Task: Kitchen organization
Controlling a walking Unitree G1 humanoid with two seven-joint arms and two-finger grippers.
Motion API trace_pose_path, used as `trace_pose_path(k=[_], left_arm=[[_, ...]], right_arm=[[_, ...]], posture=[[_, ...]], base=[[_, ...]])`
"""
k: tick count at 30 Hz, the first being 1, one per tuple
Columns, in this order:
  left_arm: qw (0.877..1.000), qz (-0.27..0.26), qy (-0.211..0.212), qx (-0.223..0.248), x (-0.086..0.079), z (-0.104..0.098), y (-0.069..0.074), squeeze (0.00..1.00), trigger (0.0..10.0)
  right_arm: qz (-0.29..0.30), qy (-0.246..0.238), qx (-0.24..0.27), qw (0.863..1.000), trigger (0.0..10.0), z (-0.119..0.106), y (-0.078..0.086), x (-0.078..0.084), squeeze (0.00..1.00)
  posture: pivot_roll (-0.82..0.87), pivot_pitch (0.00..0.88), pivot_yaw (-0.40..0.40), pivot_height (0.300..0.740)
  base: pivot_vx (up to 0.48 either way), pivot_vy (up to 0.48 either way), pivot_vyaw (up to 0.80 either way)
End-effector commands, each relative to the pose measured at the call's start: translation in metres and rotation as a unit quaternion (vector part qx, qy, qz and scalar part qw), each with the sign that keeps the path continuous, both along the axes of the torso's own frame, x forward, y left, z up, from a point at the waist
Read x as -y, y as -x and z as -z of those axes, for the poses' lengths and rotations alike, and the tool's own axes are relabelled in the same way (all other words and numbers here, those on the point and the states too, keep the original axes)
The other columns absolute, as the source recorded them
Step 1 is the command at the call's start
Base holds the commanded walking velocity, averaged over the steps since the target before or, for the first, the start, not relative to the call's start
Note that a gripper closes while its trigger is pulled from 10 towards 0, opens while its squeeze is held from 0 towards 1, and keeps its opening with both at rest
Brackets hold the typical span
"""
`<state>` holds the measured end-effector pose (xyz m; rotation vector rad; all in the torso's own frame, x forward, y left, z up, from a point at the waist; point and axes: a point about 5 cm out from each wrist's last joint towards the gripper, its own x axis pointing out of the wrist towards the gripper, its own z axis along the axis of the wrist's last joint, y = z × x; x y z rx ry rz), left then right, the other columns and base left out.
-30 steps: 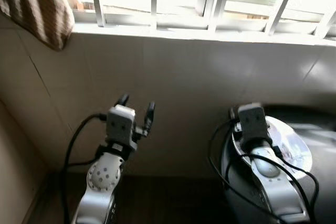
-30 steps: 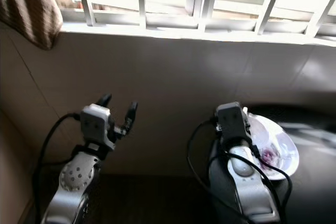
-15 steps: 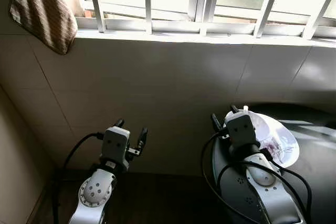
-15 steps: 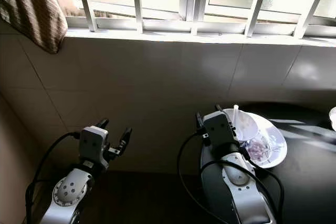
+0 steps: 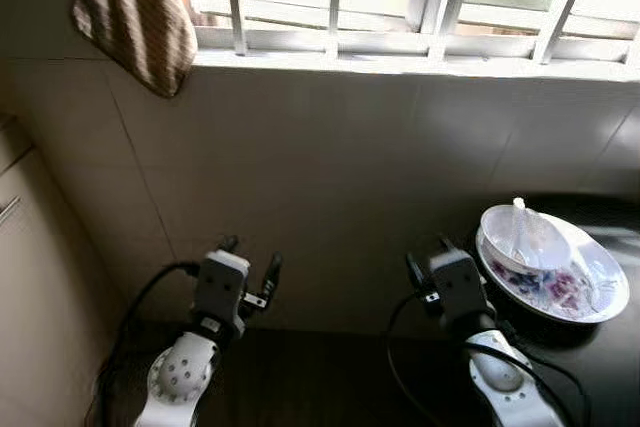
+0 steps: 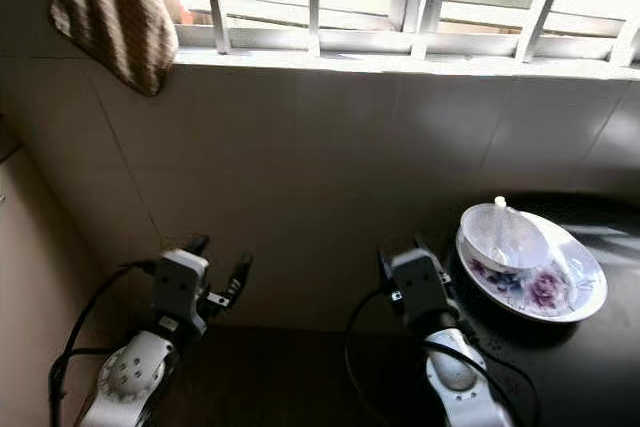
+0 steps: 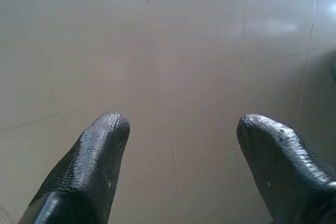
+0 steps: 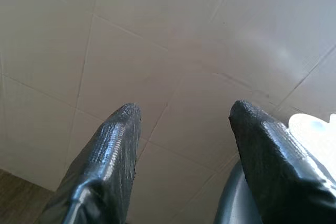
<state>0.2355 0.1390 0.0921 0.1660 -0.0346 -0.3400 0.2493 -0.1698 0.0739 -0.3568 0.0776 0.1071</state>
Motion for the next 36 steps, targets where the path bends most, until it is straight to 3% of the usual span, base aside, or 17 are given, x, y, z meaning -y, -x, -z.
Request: trace_pose_path(k=[1, 10, 11, 14, 17, 18, 19, 21, 23, 25, 29, 31, 36], left_arm=[[1.000, 0.009, -0.016, -0.012, -0.005, 0.006, 0.005, 0.00, 10.0], [0.998, 0.029, -0.048, -0.043, -0.002, 0.016, 0.012, 0.00, 10.0], [0.998, 0.020, -0.036, -0.043, 0.000, 0.012, 0.008, 0.00, 10.0], [0.999, 0.029, -0.021, -0.033, 0.012, 0.003, 0.012, 0.00, 10.0], [0.998, 0.043, -0.011, -0.050, 0.017, 0.002, 0.015, 0.00, 10.0], [0.994, 0.025, 0.053, -0.093, 0.018, 0.011, 0.021, 0.00, 10.0], [0.990, 0.026, 0.075, -0.116, 0.021, 0.018, 0.026, 0.00, 10.0], [0.992, 0.021, 0.040, -0.114, 0.020, 0.030, 0.028, 0.00, 10.0], [0.991, -0.004, 0.052, -0.120, 0.014, 0.031, 0.025, 0.00, 10.0], [0.994, 0.020, 0.014, -0.106, 0.013, 0.026, 0.023, 0.00, 10.0], [0.994, -0.011, 0.021, -0.103, 0.011, 0.024, 0.016, 0.00, 10.0], [0.996, -0.007, 0.010, -0.088, 0.011, 0.020, 0.021, 0.00, 10.0], [0.997, -0.006, 0.008, -0.075, 0.009, 0.014, 0.018, 0.00, 10.0]], right_arm=[[-0.009, -0.003, 0.003, 1.000, 10.0, 0.001, 0.000, -0.007, 0.00], [0.000, -0.011, -0.006, 1.000, 10.0, 0.008, 0.004, -0.014, 0.00], [0.007, -0.012, -0.002, 1.000, 10.0, 0.005, 0.003, -0.015, 0.00], [-0.008, -0.019, 0.001, 1.000, 10.0, 0.001, 0.007, -0.020, 0.00], [0.012, -0.029, -0.014, 0.999, 10.0, -0.002, 0.004, -0.013, 0.00], [0.028, -0.047, -0.028, 0.998, 10.0, -0.001, 0.005, -0.011, 0.00], [0.043, -0.056, -0.028, 0.997, 10.0, -0.001, 0.006, -0.009, 0.00], [0.045, -0.057, -0.040, 0.997, 10.0, 0.008, 0.010, -0.006, 0.00], [0.057, -0.044, -0.037, 0.997, 10.0, 0.010, 0.010, -0.002, 0.00], [0.053, -0.076, -0.009, 0.996, 10.0, -0.006, 0.001, -0.004, 0.00], [0.067, -0.064, -0.016, 0.996, 10.0, -0.002, 0.001, -0.003, 0.00], [0.058, -0.049, 0.009, 0.997, 10.0, -0.011, 0.008, -0.008, 0.00], [0.053, -0.037, 0.053, 0.996, 10.0, -0.027, 0.004, -0.004, 0.00]], posture=[[0.02, 0.000, -0.037, 0.740], [-0.01, 0.000, -0.016, 0.740], [-0.03, 0.000, -0.017, 0.740], [0.01, 0.000, -0.025, 0.740], [0.00, 0.000, -0.028, 0.740], [-0.03, 0.000, -0.029, 0.740], [-0.03, 0.000, -0.029, 0.740], [-0.01, 0.000, -0.008, 0.740], [0.00, 0.000, -0.008, 0.740], [-0.03, 0.000, -0.003, 0.740], [-0.03, 0.000, -0.022, 0.740], [-0.01, 0.000, -0.027, 0.740], [-0.02, 0.000, -0.020, 0.740]], base=[[0.000, 0.000, 0.00], [0.000, 0.000, 0.00], [0.000, 0.000, 0.00], [0.000, 0.000, 0.00], [0.000, 0.000, 0.00], [0.000, 0.000, 0.00], [0.000, 0.000, 0.00], [0.000, 0.000, 0.00], [0.000, 0.000, 0.00], [0.000, 0.000, 0.00], [0.000, 0.000, 0.00], [0.000, 0.000, 0.00], [0.000, 0.000, 0.00]])
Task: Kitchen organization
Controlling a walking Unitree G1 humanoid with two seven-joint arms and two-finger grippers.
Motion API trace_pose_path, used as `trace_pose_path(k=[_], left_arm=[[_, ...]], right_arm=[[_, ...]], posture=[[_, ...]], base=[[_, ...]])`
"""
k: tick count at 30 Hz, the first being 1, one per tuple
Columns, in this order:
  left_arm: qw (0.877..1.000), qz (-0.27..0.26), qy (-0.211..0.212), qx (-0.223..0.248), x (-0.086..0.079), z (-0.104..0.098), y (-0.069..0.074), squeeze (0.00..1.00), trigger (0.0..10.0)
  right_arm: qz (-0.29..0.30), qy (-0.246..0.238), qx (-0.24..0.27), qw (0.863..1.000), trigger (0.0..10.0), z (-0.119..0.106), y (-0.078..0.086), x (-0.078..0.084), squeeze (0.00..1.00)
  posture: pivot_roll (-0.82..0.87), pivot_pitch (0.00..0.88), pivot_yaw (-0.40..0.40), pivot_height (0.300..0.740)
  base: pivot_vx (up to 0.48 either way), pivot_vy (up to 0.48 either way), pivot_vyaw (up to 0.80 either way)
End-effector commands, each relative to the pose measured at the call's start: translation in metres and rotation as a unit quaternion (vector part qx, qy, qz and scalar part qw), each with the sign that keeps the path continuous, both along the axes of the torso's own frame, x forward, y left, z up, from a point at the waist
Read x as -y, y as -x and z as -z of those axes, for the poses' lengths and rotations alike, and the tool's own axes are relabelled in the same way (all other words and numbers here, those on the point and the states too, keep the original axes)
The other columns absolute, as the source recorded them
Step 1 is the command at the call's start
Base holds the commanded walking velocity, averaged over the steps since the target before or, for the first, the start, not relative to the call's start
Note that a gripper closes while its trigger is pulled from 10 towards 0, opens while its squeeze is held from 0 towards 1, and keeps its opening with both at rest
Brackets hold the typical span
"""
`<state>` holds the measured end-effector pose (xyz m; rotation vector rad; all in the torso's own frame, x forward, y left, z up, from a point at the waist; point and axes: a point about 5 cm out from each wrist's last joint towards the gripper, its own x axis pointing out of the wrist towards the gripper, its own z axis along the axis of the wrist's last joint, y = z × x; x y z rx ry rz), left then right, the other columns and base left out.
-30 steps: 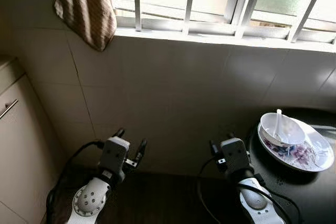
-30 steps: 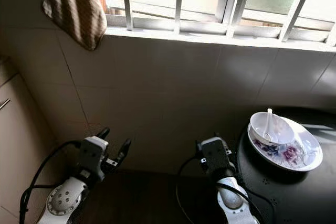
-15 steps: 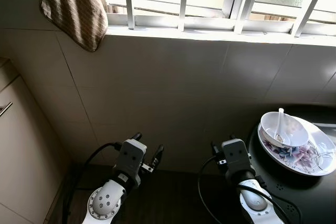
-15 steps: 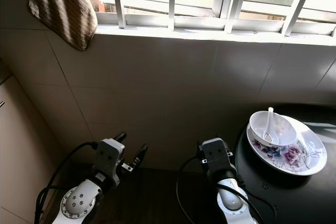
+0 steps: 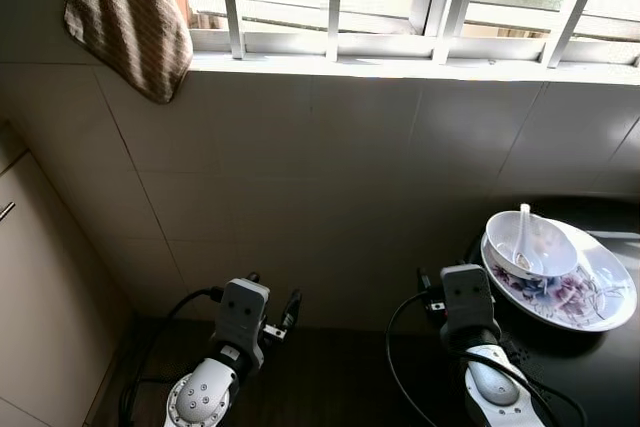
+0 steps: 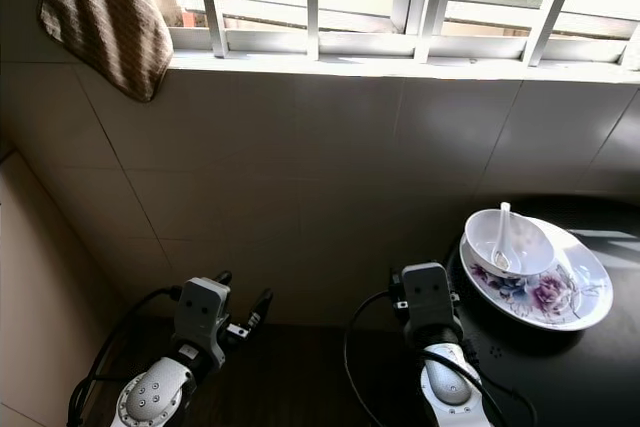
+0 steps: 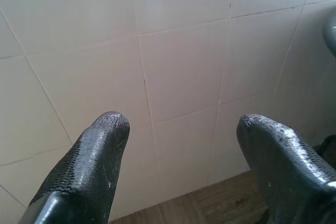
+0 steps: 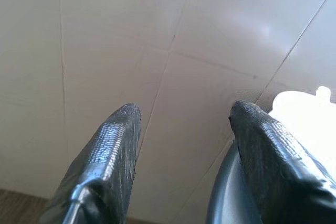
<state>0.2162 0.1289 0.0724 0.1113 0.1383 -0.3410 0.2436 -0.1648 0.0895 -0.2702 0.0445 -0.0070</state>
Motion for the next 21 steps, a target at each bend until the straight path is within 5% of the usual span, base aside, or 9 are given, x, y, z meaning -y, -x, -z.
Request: trace_pose_path(k=[1, 11, 21], left_arm=[[1.000, -0.005, 0.001, 0.029, -0.001, -0.011, -0.009, 0.00, 10.0], [0.998, -0.021, 0.020, 0.060, 0.000, -0.024, -0.021, 0.00, 10.0], [0.996, -0.035, 0.046, 0.072, -0.003, -0.029, -0.025, 0.00, 10.0]], right_arm=[[0.015, -0.002, 0.039, 0.999, 10.0, -0.017, -0.009, 0.005, 0.00], [-0.004, -0.005, 0.081, 0.997, 10.0, -0.039, -0.023, -0.003, 0.00], [-0.008, -0.008, 0.093, 0.996, 10.0, -0.047, -0.032, -0.004, 0.00]], posture=[[-0.01, 0.000, -0.019, 0.740], [0.00, 0.000, -0.022, 0.740], [0.01, 0.000, -0.023, 0.740]], base=[[0.000, 0.000, 0.00], [0.000, -0.366, 0.00], [0.000, 0.000, 0.00]])
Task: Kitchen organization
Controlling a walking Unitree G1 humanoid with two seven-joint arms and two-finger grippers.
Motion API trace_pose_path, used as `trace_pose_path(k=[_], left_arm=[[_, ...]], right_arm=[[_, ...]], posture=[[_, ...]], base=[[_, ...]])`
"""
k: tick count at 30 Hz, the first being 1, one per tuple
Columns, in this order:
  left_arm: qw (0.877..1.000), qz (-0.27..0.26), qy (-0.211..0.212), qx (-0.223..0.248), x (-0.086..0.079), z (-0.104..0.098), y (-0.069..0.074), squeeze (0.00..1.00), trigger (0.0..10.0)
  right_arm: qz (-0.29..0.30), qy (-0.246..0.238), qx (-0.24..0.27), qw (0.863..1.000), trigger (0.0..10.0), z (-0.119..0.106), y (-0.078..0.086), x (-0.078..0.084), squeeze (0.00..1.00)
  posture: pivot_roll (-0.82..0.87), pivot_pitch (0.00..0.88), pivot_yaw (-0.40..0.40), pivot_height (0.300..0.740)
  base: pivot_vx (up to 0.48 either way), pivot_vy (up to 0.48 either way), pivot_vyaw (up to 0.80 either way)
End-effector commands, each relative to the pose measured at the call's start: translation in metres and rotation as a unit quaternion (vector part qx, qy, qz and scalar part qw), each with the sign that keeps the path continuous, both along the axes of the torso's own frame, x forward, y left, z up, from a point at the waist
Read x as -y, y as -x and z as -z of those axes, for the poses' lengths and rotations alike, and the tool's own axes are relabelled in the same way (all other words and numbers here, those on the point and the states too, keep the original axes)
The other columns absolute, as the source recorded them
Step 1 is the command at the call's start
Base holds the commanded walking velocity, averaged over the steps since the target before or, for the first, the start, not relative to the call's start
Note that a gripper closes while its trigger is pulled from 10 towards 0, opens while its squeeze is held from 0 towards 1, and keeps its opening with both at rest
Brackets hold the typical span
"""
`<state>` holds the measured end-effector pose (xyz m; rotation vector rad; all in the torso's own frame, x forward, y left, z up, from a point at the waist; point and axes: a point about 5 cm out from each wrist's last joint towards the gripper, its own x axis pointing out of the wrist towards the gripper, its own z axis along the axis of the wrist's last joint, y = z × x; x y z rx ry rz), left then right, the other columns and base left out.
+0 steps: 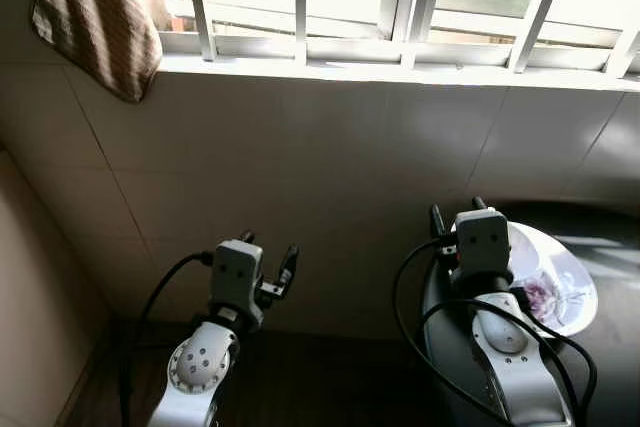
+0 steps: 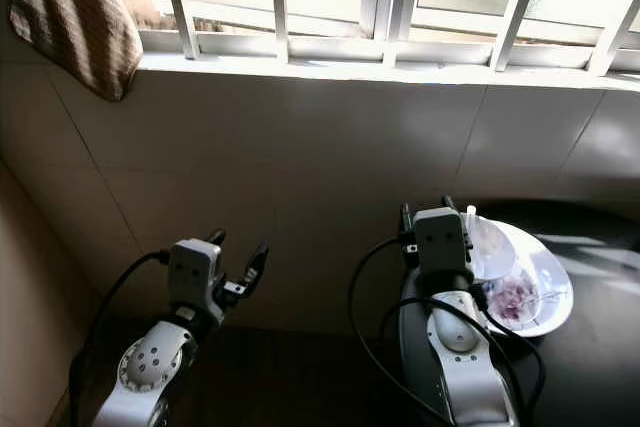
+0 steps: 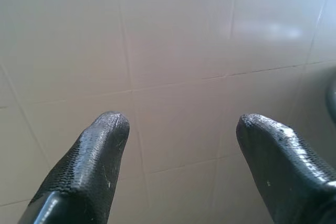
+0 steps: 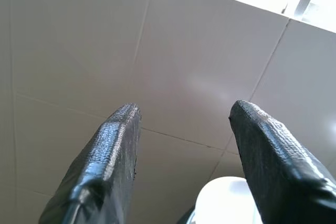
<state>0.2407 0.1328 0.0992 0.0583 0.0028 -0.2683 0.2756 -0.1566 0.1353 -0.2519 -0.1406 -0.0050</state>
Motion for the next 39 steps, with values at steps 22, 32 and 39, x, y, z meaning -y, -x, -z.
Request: trace_pose_path(k=[22, 32, 39], left_arm=[[1.000, -0.009, 0.011, 0.023, -0.004, -0.009, -0.006, 0.00, 10.0], [1.000, -0.012, 0.008, 0.020, -0.004, -0.008, -0.006, 0.00, 10.0], [1.000, -0.015, 0.010, 0.019, -0.004, -0.008, -0.005, 0.00, 10.0]], right_arm=[[0.042, -0.007, 0.005, 0.999, 10.0, -0.011, -0.010, 0.019, 0.00], [0.043, -0.065, -0.049, 0.996, 10.0, -0.006, -0.017, 0.021, 0.00], [0.025, -0.127, -0.103, 0.986, 10.0, 0.003, -0.018, 0.017, 0.00]], posture=[[0.00, 0.000, -0.016, 0.740], [0.00, 0.000, -0.027, 0.740], [0.00, 0.000, -0.031, 0.740]], base=[[0.271, 0.000, -0.20], [0.000, 0.000, 0.00], [0.000, 0.000, 0.00]])
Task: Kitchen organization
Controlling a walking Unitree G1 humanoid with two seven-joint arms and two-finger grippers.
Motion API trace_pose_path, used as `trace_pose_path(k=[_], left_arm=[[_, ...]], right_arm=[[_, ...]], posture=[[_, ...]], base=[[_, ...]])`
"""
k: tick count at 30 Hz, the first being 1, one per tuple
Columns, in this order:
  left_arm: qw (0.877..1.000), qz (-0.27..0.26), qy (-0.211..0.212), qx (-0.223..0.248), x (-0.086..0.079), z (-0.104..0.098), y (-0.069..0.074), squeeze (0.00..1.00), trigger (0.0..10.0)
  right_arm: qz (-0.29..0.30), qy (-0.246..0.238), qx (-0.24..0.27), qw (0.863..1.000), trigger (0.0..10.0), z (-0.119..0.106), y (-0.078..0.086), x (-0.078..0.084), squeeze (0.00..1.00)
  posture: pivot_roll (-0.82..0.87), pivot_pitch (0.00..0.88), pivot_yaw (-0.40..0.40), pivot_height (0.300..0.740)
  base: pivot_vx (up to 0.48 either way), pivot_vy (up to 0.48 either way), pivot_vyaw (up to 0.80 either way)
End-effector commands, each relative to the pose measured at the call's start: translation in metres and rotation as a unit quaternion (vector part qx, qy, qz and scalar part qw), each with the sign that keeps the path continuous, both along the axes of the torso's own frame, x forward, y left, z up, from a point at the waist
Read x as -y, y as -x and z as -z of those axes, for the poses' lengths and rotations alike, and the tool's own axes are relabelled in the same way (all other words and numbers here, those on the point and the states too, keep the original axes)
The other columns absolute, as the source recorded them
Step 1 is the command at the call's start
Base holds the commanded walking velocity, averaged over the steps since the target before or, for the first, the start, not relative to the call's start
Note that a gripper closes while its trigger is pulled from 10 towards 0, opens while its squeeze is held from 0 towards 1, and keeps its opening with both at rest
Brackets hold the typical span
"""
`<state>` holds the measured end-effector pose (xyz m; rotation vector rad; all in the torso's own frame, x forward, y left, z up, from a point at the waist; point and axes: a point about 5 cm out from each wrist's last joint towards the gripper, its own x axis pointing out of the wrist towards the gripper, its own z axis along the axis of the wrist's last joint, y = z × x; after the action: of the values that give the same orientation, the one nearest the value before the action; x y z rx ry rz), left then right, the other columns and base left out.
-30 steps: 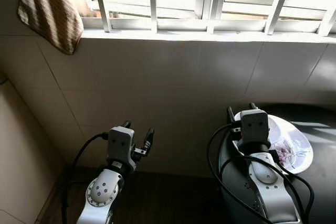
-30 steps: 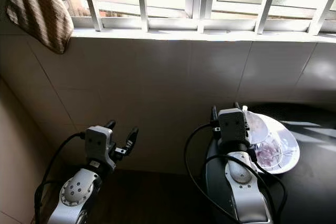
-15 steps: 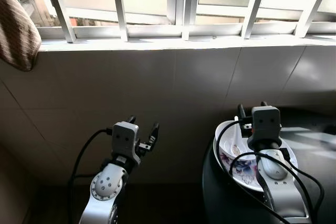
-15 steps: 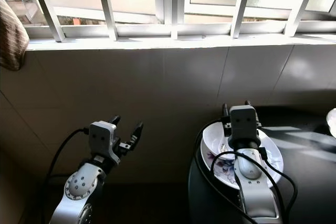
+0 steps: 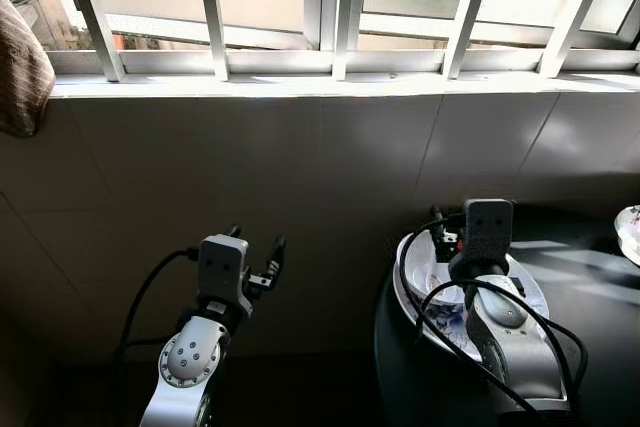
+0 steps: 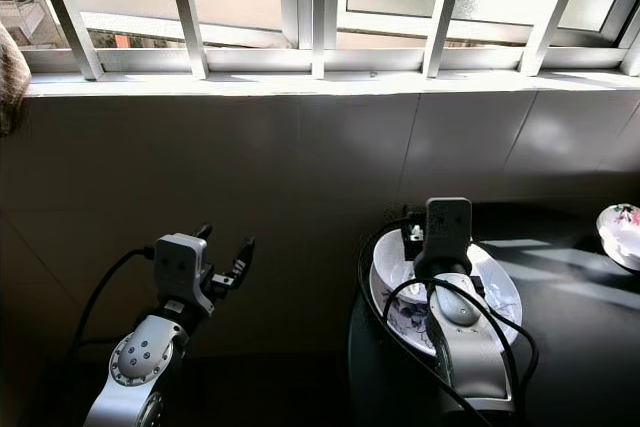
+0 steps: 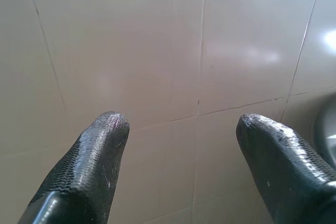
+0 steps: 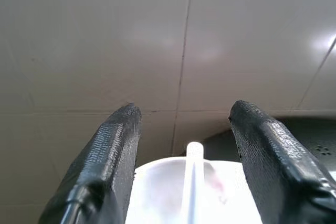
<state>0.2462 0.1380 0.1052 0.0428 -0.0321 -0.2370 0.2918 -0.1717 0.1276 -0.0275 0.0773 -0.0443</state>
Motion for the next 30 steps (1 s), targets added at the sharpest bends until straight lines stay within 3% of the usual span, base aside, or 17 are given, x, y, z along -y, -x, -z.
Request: trace_pose_path(k=[1, 15, 21, 30], left_arm=[[1.000, 0.001, 0.001, 0.002, 0.003, -0.001, 0.000, 0.00, 10.0], [1.000, -0.003, 0.002, 0.003, 0.002, -0.002, -0.002, 0.00, 10.0], [1.000, -0.004, 0.001, 0.004, 0.003, -0.002, -0.003, 0.00, 10.0], [1.000, -0.007, 0.000, 0.005, 0.002, -0.002, -0.005, 0.00, 10.0]], right_arm=[[-0.008, -0.034, -0.021, 0.999, 10.0, -0.001, -0.005, 0.002, 0.00], [-0.012, -0.015, -0.138, 0.990, 10.0, 0.013, -0.018, 0.018, 0.00], [-0.042, -0.060, -0.208, 0.975, 10.0, 0.026, -0.024, 0.023, 0.00], [-0.025, -0.078, -0.266, 0.961, 10.0, 0.036, -0.034, 0.041, 0.00]], posture=[[0.00, 0.000, -0.032, 0.740], [0.00, 0.000, -0.045, 0.740], [0.01, 0.000, -0.047, 0.740], [0.01, 0.000, -0.056, 0.740]], base=[[0.000, 0.000, 0.00], [0.000, 0.000, 0.00], [0.000, 0.000, 0.00], [0.000, 0.000, 0.00]])
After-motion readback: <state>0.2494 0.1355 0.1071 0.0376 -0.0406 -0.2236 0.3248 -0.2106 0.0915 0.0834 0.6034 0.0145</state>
